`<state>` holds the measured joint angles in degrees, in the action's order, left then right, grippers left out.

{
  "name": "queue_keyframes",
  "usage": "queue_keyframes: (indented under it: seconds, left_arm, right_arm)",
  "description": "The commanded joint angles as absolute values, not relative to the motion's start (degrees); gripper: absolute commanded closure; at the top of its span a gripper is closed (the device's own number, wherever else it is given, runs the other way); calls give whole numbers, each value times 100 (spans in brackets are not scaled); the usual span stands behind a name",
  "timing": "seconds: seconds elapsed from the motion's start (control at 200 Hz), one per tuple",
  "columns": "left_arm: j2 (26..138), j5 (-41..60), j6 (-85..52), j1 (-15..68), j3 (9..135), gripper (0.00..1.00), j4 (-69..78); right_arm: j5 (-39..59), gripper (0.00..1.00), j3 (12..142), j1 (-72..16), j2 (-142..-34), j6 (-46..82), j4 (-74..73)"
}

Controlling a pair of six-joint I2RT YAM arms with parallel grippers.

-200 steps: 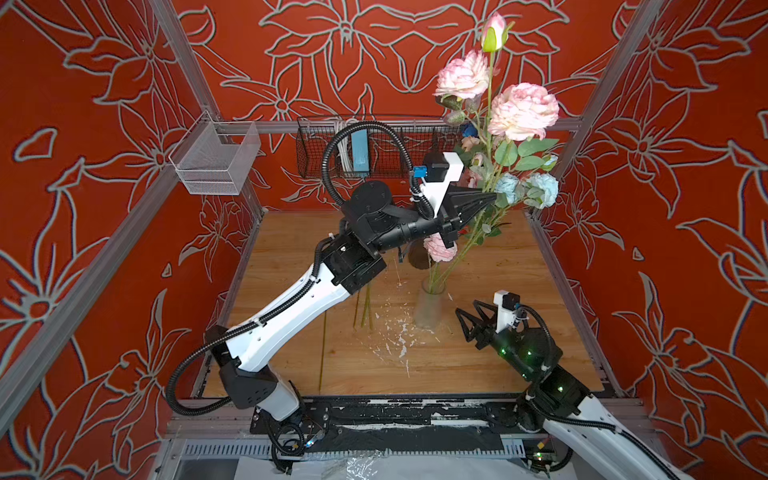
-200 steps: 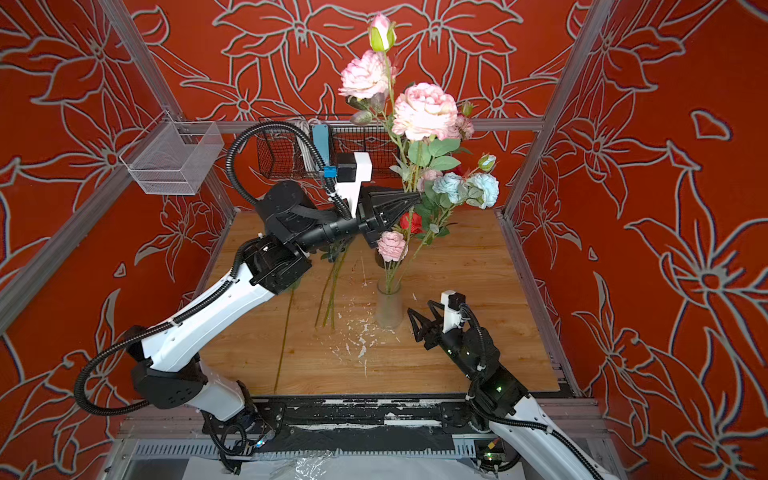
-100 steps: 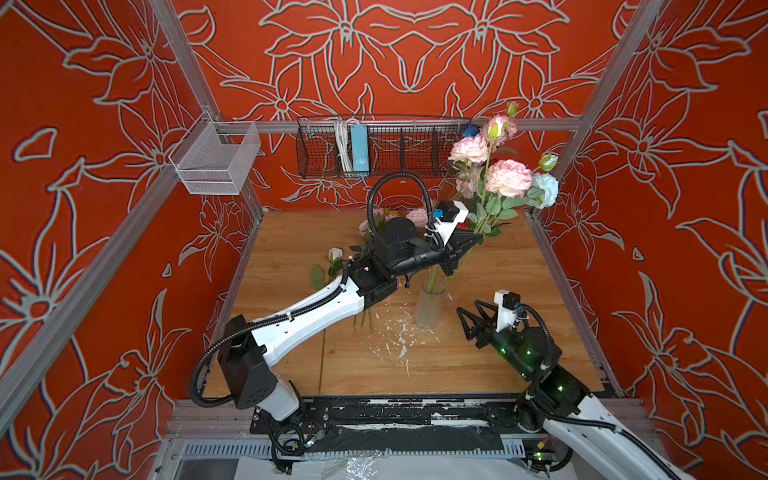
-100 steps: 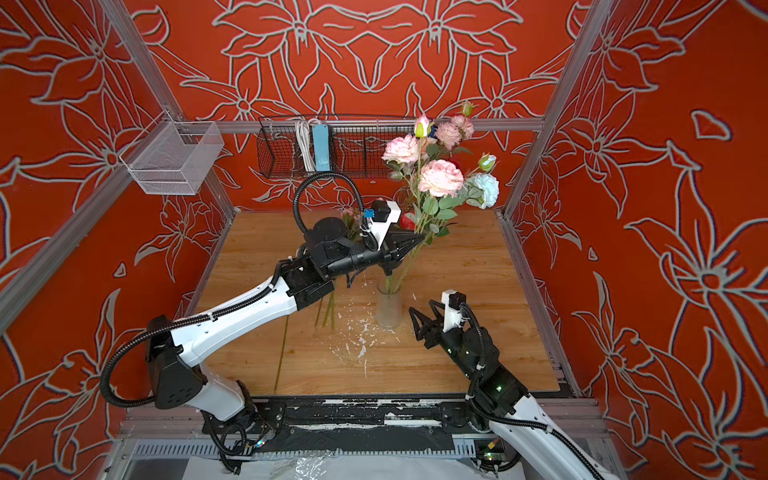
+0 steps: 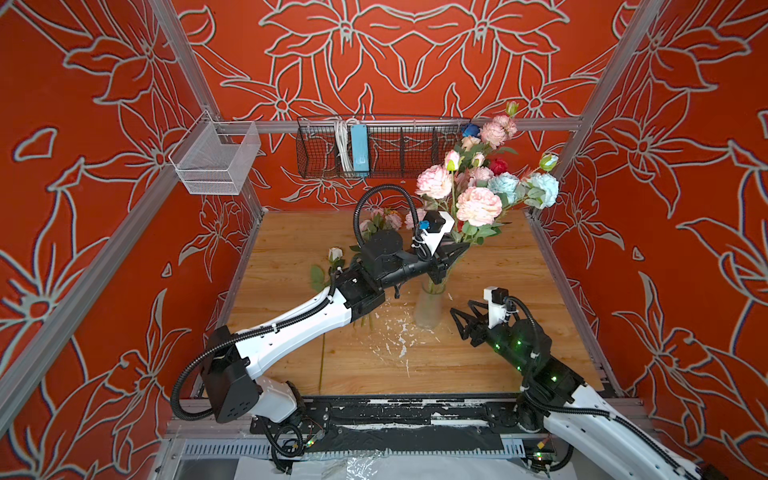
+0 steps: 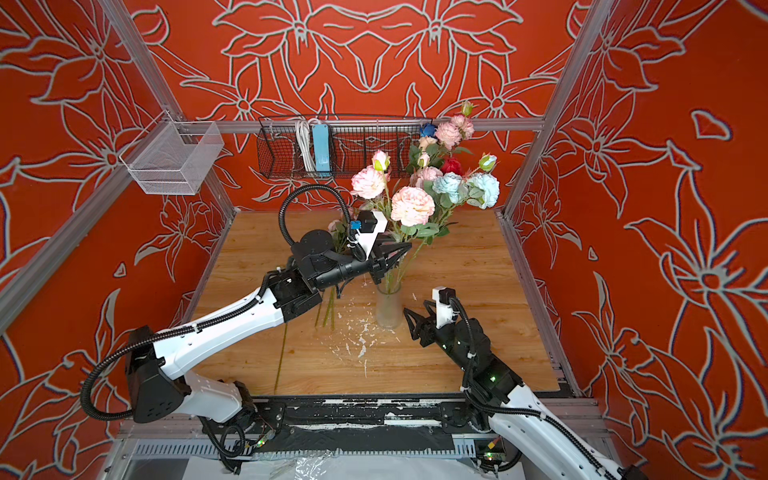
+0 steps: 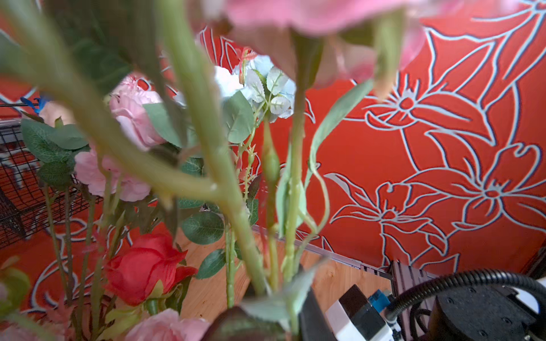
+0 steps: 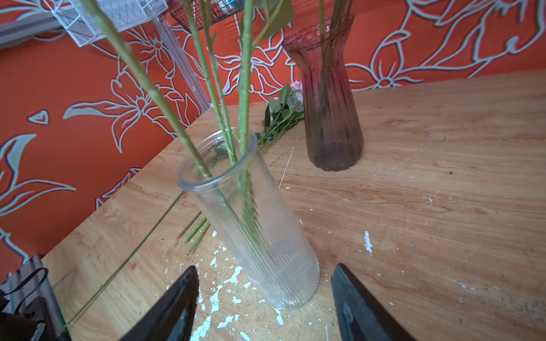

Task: Arrange the flowers into the vase
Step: 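Carry the pink rose over the clear vase with the left gripper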

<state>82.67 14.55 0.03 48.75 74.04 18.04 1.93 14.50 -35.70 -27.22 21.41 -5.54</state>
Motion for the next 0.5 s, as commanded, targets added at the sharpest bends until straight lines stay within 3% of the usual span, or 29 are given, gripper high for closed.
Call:
queue_keyframes:
  seconds: [0.0, 0.145, 0.31, 0.37, 0.44, 0.495]
  left_arm:
    - [8141, 1237, 80, 4878, 7373, 80, 1874]
    - [8203, 1231, 231, 4869, 7611, 71, 1497]
    - [8417, 1235, 372, 4839, 8081, 68, 919]
    - [8420, 1259, 352, 4825, 8094, 60, 925]
    - [8402, 1307, 402, 4825, 8172, 41, 797]
    - [8370, 1256, 437, 4825, 8241, 39, 643]
  right_arm:
    - [321, 27, 1623, -3537, -2820, 2032, -648]
    - [381, 27, 1674, -3541, -2903, 2031, -617]
    - [338, 27, 1669, -3539, -2906, 2040, -624]
    - [342, 27, 1684, -3538, -2918, 2031, -608]
    - [343, 27, 1700, -3540, -2930, 2030, -589]
    - [344, 27, 1697, -3538, -2921, 2030, -583]
